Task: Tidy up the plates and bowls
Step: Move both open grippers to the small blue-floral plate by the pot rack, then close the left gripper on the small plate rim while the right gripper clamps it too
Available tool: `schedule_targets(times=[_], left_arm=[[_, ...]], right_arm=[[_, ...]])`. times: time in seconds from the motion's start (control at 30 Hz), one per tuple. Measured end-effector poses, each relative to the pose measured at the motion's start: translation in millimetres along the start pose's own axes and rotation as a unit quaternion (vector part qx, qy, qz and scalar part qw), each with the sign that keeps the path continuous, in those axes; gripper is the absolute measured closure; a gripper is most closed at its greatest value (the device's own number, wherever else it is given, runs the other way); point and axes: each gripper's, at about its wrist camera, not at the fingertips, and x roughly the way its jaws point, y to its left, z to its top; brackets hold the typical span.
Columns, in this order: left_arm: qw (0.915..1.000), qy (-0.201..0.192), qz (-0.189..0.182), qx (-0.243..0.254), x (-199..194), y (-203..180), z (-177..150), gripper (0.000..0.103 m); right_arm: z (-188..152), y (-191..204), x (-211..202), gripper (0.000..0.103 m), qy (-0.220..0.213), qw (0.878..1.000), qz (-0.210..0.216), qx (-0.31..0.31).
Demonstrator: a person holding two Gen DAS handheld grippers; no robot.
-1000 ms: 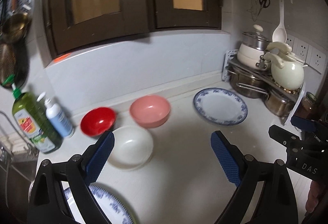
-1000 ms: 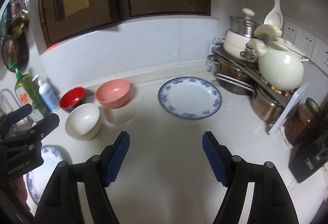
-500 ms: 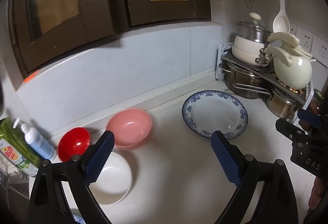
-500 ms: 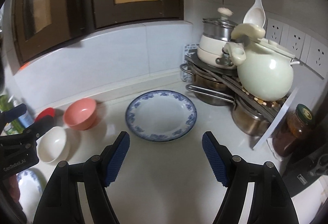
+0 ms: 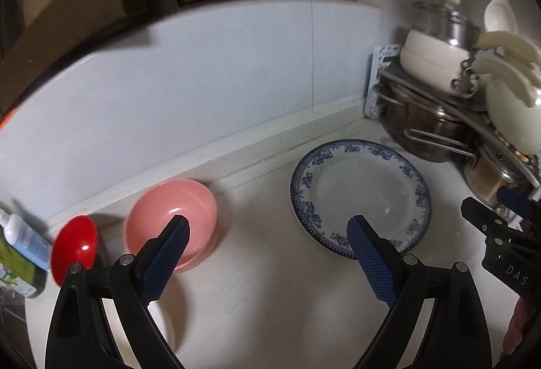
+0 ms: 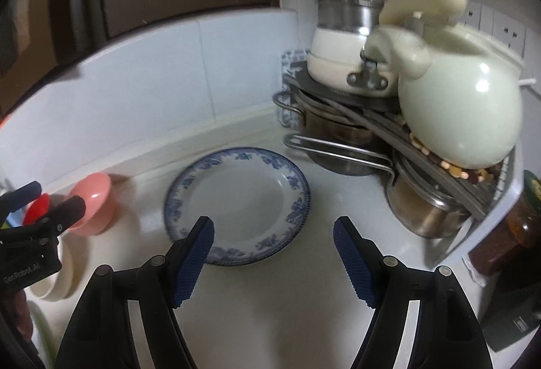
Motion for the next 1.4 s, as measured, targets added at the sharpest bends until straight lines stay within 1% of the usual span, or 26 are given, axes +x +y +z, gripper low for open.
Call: schedule_targets(times=[0.17, 0.23, 0.4, 0.53, 0.67, 0.8, 0.83, 0.9, 1.0, 1.13, 1.2, 1.3, 1.4], left_arm=[[0.9998, 0.017, 0.001, -0.003, 34.7, -12.6, 8.0, 0.008], [0.9996, 0.027, -0.005, -0.007, 48.6, -17.9, 10.5, 0.008], [0.9989, 0.044, -0.005, -0.013, 79.9, -29.8, 14.1, 0.012], [0.9983, 0.055, -0.01, -0.016, 99.4, -34.6, 18.2, 0.013], [0.9979, 0.064, -0.006, -0.013, 115.7, -36.7, 21.2, 0.016], [0.997, 0.076, -0.013, -0.01, 129.5, -38.0, 21.0, 0.018], [0.9968, 0.078, -0.015, -0.008, 133.5, -39.1, 20.8, 0.019], [0.9962, 0.086, -0.014, -0.005, 140.2, -40.3, 19.1, 0.023], [0.9958, 0.09, -0.016, -0.002, 145.5, -41.5, 17.2, 0.024], [0.9954, 0.094, -0.02, -0.003, 150.7, -39.5, 15.1, 0.031], [0.9949, 0.097, -0.025, -0.005, 153.0, -38.6, 15.3, 0.032], [0.9937, 0.106, -0.036, -0.009, 156.2, -37.2, 14.9, 0.037], [0.9932, 0.11, -0.037, -0.007, 161.1, -37.6, 14.0, 0.043]], right_arm=[[1.6, -10.0, 36.6, 0.029, 0.018, 1.0, -0.002, 0.003], [2.8, -14.1, 52.3, 0.029, 0.026, 1.0, -0.004, 0.006], [5.7, -20.9, 85.4, 0.029, 0.039, 0.999, -0.007, 0.006], [9.0, -25.7, 104.5, 0.029, 0.041, 0.999, -0.013, 0.009], [11.4, -29.5, 121.3, 0.029, 0.047, 0.999, -0.016, 0.012], [13.1, -32.0, 136.3, 0.03, 0.051, 0.998, -0.019, 0.013], [13.3, -32.3, 139.1, 0.031, 0.053, 0.998, -0.018, 0.012], [13.2, -33.2, 145.6, 0.033, 0.057, 0.998, -0.017, 0.011], [12.3, -34.1, 153.9, 0.038, 0.065, 0.998, -0.019, 0.008], [10.8, -33.0, 160.7, 0.043, 0.073, 0.997, -0.01, 0.007], [10.2, -31.4, 163.9, 0.044, 0.076, 0.997, -0.008, 0.006], [8.2, -29.9, 166.2, 0.048, 0.081, 0.997, -0.003, 0.004], [7.6, -29.0, 169.4, 0.051, 0.089, 0.996, -0.001, 0.003]])
